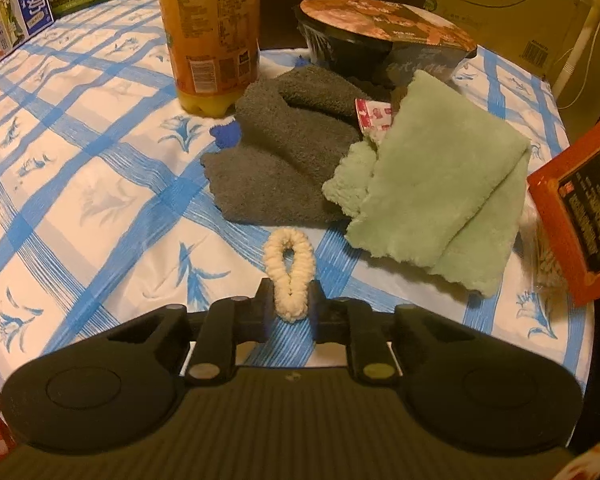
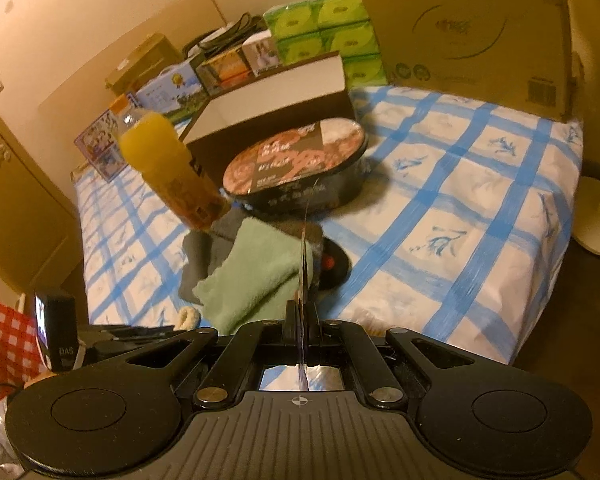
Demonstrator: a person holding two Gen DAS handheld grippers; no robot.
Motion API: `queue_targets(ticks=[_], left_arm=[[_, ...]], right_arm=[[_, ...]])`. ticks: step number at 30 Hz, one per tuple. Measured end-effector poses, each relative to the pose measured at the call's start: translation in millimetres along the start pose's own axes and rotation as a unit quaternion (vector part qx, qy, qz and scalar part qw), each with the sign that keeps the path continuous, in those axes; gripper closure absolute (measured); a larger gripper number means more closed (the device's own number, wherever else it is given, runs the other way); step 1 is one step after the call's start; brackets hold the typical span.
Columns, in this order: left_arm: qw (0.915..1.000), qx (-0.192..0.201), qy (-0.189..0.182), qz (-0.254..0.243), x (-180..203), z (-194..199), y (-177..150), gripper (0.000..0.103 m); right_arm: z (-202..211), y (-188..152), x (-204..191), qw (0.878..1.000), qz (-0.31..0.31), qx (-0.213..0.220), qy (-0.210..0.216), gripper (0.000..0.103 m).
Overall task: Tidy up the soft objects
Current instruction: 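Carry the rope ring and red package toward the white box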
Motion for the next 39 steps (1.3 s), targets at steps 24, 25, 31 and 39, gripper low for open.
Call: queue_targets(ticks=[24,25,31,39], left_arm=[[0.9951,0.085,0.048,0.020,-79.8,84.4,47.9,0.089],[0.9947,0.088,0.050,0.021,-84.1,85.9,52.1,0.089],[0.9921,0.110,0.056,0.021,-104.2,97.3,80.1,0.089],[0.9883,0.142,0.055,0.006,-120.0,108.7,125.3,0.089]], right_arm=[[21.1,62.0,12.3,0.998,0.002,0.063,0.001,0.102],[20.6,65.6,12.6,0.998,0.003,0.065,0.001,0.102],[17.4,91.2,13.6,0.997,0.013,0.075,0.002,0.102],[15.0,130.7,6.0,0.995,0.034,0.095,0.008,0.102]])
Point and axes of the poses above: each gripper's, at about its wrist camera, not at the fingertips, and z roughly against the way its jaws point, x to its right, y to its top, the point moved 4 cm from there along -z, roughly the way its jaws point, and after that the axes turned 10 degrees about -x, right-handed, at the moved point
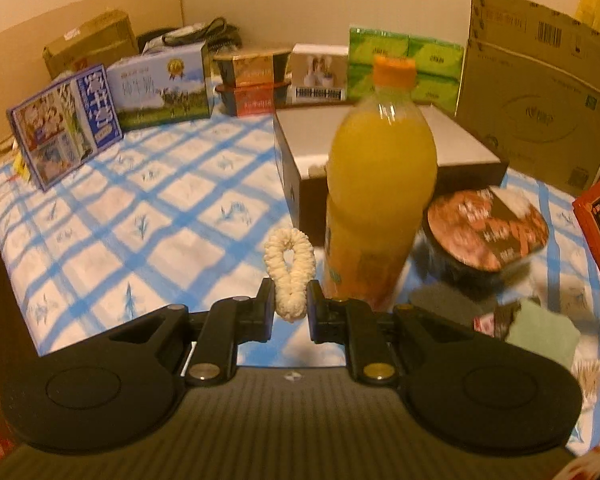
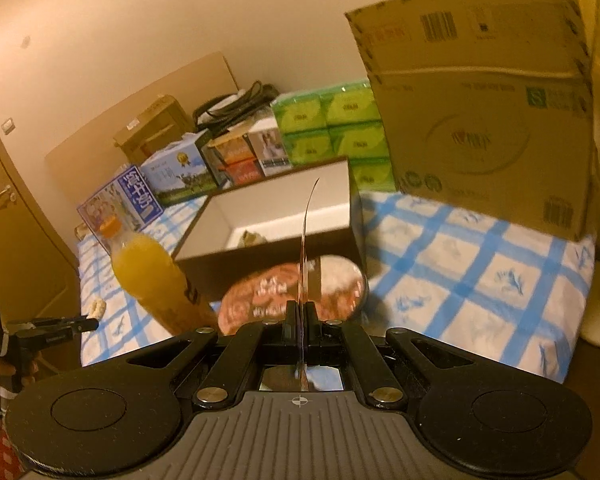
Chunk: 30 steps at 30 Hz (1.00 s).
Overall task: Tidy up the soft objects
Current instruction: 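Carry the rope ring and red package toward the white box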
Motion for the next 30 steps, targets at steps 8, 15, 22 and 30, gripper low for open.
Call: queue_targets(ticks=[8,15,22,30], left_arm=[[0.9992,0.032,-0.009,-0.020,-14.7,-16.8,55.1,0.089],[0.9980,0.053,-0.008,-0.034,-34.0,-48.3,108.4,0.089],[0.9967,0.057,-0.022,-0.053,-47.6,-90.9,158.0,0.088],[0.9946,0.049,-0.051,-0.077,-37.0,-139.5,199.5,0.088]], right_arm=[[-20.4,55.0,-7.4,0.999,0.020,0.030,0.008,0.102],[-62.4,113.3,-9.5,0.998,0.014,0.053,0.038,0.102],[-128.1,160.4,-9.7,0.996,-0.006,0.051,0.075,0.102],[-202.3,186.1,10.7,0.993,-0.058,0.024,0.098,0.102]])
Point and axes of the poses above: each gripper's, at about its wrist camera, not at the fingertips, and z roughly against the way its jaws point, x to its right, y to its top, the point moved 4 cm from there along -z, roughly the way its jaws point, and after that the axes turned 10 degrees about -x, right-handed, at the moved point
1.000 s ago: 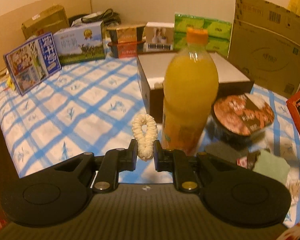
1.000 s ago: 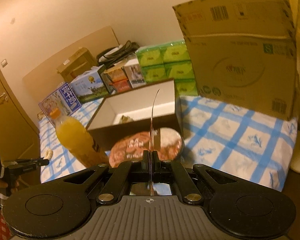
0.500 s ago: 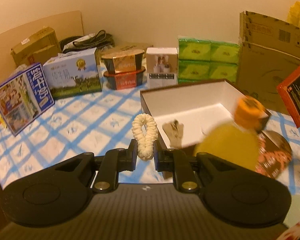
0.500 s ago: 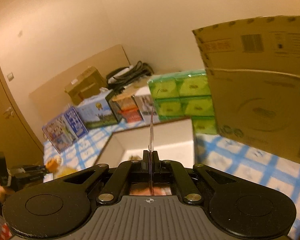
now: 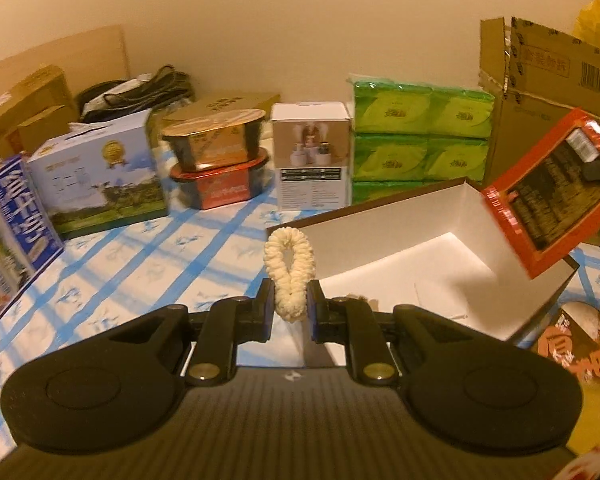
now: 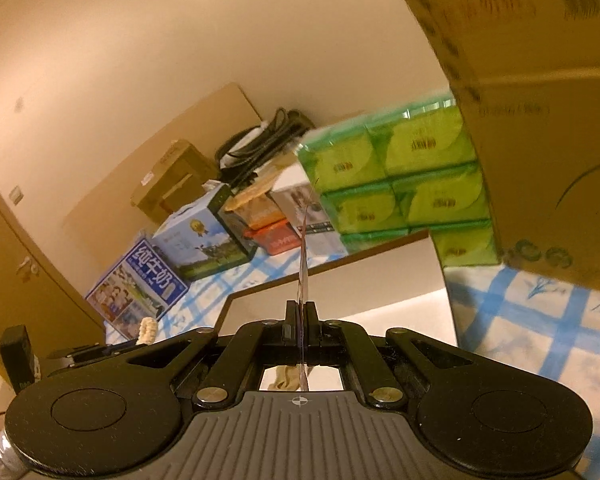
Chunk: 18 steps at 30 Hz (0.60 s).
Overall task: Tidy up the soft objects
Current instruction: 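Carry the rope ring and red package toward the white box, then open the right gripper to drop the red package into the box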
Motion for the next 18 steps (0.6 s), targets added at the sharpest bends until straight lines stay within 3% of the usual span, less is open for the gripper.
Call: queue_targets(ticks=[9,13,15,16,17,18], left_arm=[[0.9982,-0.023,-0.029,-0.047,28.0,-56.3,25.5,0.088],[0.9969,-0.026,-0.040,-0.063,39.6,-73.3,31.3,0.088],[0.9963,-0.030,-0.042,-0.068,43.8,-79.3,32.2,0.088],[0.9960,-0.032,-0.042,-0.072,46.1,-82.6,32.3,0.088],[0.9957,-0.034,-0.043,-0.075,48.5,-85.6,32.1,0.087],[0.9954,-0.037,-0.044,-0.077,50.0,-87.9,31.8,0.087]], right_arm=[[-59.8,10.9,33.3,0.999,-0.046,-0.025,-0.002,0.102],[-73.0,14.6,39.7,0.998,-0.058,0.001,0.038,0.102],[-81.4,17.7,43.4,0.998,-0.056,0.002,0.014,0.100],[-88.0,18.3,46.0,0.999,-0.049,-0.008,-0.017,0.089],[-93.0,18.0,48.3,0.998,-0.043,-0.018,-0.035,0.067],[-96.0,16.4,51.3,0.998,-0.039,-0.021,-0.043,0.055]])
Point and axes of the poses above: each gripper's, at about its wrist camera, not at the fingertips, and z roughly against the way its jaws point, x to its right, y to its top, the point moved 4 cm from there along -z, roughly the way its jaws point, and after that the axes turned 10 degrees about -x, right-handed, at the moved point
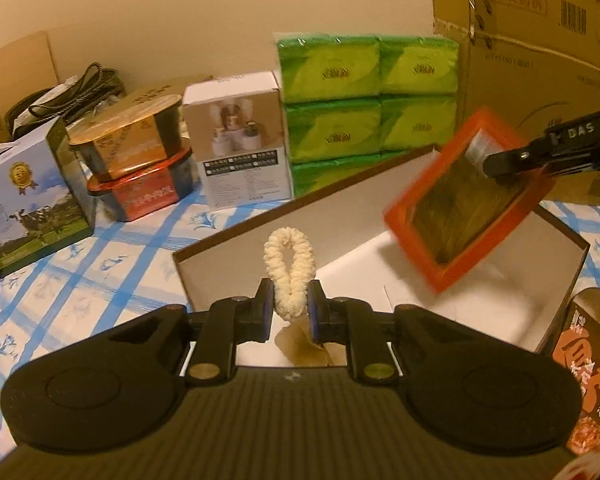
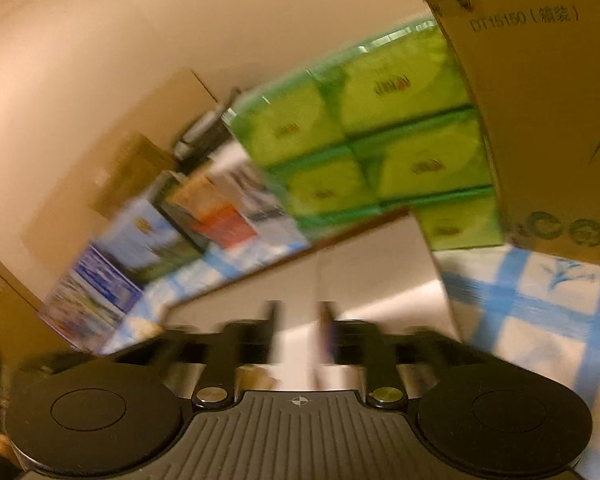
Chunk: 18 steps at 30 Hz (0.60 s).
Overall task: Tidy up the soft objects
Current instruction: 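Open the right gripper to drop the red package into the box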
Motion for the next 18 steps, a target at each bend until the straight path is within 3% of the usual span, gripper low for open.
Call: queue_targets(ticks=[1,2,9,15,18], left_arm=[[1.0000,-0.003,-0.002,-0.001,1.2,-2.3,-0.3,0.087],[1.0000,-0.004,-0.004,-0.002,2.1,-4.2,-0.6,0.087],[0.9998,-0.013,-0.012,-0.009,5.1,-13.2,-1.8,0.086],[0.9997,-0.017,-0.015,-0.011,7.1,-18.8,-2.1,0.085],[0.9996,-0.018,-0.016,-0.011,7.7,-20.2,-3.1,0.085]], right_arm=[[-1.9,-1.5,3.4,1.000,0.000,0.001,-0.004,0.040],[-2.4,-2.7,6.6,1.000,-0.002,0.004,-0.009,0.036],[-4.8,-6.2,15.0,0.999,0.010,-0.026,-0.025,0.036],[-25.2,-16.6,-1.5,0.993,0.049,-0.101,-0.028,0.036],[-29.6,-22.6,-5.9,0.988,0.070,-0.121,-0.061,0.036]])
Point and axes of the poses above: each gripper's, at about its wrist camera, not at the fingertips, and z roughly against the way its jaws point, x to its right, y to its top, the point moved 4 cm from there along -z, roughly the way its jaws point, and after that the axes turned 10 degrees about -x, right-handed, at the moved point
